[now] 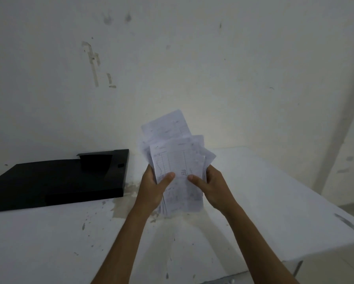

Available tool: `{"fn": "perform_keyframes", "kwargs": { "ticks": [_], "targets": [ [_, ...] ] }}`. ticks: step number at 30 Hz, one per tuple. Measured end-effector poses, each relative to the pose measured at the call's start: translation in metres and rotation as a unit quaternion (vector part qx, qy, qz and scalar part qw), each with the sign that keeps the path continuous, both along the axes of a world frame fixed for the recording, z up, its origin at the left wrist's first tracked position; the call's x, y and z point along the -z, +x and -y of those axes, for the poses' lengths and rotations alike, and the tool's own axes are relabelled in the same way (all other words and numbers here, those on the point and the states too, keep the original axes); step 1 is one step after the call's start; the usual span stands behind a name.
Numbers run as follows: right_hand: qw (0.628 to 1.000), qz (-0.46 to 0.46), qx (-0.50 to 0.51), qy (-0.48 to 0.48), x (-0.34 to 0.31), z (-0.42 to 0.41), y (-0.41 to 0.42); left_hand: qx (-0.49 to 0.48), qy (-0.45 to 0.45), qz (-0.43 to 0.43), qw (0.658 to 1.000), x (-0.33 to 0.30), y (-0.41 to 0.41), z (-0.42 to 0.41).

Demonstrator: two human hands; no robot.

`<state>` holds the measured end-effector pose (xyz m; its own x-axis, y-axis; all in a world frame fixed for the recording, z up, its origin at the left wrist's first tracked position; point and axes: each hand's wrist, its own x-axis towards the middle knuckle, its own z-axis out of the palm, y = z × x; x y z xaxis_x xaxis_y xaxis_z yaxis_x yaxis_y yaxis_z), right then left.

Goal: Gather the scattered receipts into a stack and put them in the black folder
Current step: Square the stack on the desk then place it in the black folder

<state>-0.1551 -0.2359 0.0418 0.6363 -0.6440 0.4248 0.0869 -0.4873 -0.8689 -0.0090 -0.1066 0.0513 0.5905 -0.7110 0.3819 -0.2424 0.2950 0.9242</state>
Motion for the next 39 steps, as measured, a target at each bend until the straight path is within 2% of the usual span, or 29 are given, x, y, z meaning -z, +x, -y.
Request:
{"fn": "perform_keyframes", "kwargs": {
  "ticks": [4, 10, 18, 22, 27, 36, 39],
  "targets": [
    [1.0, 0.005, 0.006, -0.005, 0.001, -0.003, 0.004, 0.0, 0.003, 0.003, 1.0, -0.001, 0.003, 0.001],
    [0.999, 0.014, -0.008, 0.046, 0.029, -0.013, 0.006, -0.008, 0.021, 0.0, 1.0, 0.025, -0.006, 0.0],
    [0.999, 0.041, 0.013, 0.01, -0.001, -0.008, 0.017, -0.027, -0.011, 0.02, 0.999, -0.005, 0.001, 0.005],
    [0.999, 0.019, 0.034, 0.031, 0.016, -0.01, 0.01, -0.014, 0.031, 0.014, 0.999, 0.016, 0.003, 0.002],
    [0.998, 0.003, 0.0, 0.07, 0.041, -0.019, 0.004, 0.002, 0.05, -0.01, 0.999, 0.039, -0.005, -0.002],
    [0.997, 0.061, -0.002, 0.056, 0.004, -0.018, 0.012, -0.014, 0.005, 0.027, 1.0, 0.004, -0.002, 0.007],
    [0.997, 0.057, -0.002, 0.053, 0.013, -0.017, 0.012, -0.022, 0.013, 0.021, 0.999, 0.014, -0.001, 0.008]
  ]
}}
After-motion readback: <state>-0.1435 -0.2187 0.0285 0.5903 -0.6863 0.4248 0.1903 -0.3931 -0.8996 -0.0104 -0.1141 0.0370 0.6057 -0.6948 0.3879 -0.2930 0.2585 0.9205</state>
